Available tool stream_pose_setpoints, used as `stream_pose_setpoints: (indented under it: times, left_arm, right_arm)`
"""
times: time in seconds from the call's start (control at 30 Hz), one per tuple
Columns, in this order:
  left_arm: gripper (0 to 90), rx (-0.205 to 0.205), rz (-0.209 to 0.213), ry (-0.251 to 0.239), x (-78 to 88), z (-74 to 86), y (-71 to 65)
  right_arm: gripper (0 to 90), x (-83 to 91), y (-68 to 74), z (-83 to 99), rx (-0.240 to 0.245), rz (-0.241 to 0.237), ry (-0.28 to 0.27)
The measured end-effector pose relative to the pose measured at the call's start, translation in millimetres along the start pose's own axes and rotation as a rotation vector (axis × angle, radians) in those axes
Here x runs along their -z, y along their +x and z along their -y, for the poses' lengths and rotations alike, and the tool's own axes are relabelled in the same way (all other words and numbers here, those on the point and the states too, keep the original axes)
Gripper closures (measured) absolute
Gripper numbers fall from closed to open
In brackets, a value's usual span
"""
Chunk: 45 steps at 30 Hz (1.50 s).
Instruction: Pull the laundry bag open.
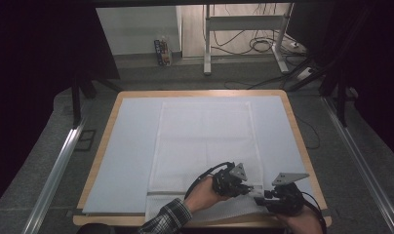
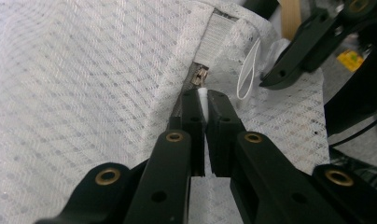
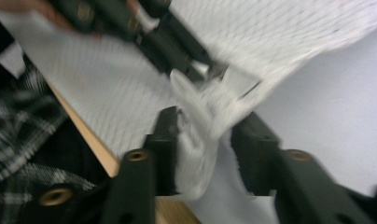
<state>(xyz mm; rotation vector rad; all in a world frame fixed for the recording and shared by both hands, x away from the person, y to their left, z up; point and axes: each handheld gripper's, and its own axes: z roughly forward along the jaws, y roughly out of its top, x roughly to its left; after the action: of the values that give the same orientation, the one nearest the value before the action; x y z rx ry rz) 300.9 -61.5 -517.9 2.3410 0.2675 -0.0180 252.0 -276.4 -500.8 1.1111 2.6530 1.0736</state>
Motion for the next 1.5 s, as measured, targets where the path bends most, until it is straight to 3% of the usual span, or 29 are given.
stream_pose_setpoints:
  times: [0.1, 0.2, 0.27, 0.33, 0.37, 0.43, 0.9, 1.17, 1.5]
  left_arm:
    - [87.0, -0.014, -0.003, 0.010, -1.1, -0.5, -1.8]
    - [87.0, -0.019, -0.002, 0.006, -0.9, -0.6, -2.3]
    - [87.0, -0.021, 0.003, 0.003, -0.5, -0.5, -1.7]
    - [87.0, -0.020, 0.003, 0.005, -0.2, -0.6, -1.3]
    - [86.9, -0.015, 0.001, 0.000, -0.4, 0.1, -1.0]
    - [86.9, -0.011, 0.004, -0.001, -0.5, 0.5, -0.6]
    - [87.5, 0.020, 0.045, 0.007, 2.7, 6.3, 3.1]
    - [87.4, 0.017, 0.038, 0.021, 9.4, 13.2, 5.8]
    - [87.4, 0.025, 0.068, 0.012, 15.2, 20.4, 7.1]
  right_arm:
    - [51.4, 2.7, -5.1, -0.6, -0.052, -0.016, -0.045]
    - [58.2, 4.3, -8.3, -2.0, -0.079, 0.003, -0.066]
    - [70.2, 3.8, -9.5, -3.9, -0.081, 0.025, -0.057]
    - [74.5, 3.4, -9.6, -4.8, -0.078, 0.027, -0.056]
    - [82.5, 3.0, -8.3, -6.7, -0.063, 0.026, -0.050]
    - [84.8, 2.6, -5.6, -8.5, -0.052, 0.040, -0.039]
    - [86.1, 0.1, -3.8, -8.8, -0.064, 0.084, 0.002]
    - [86.2, 1.3, -3.3, -7.7, -0.062, 0.105, 0.007]
    - [86.1, 2.0, -2.2, -6.5, -0.064, 0.085, 0.010]
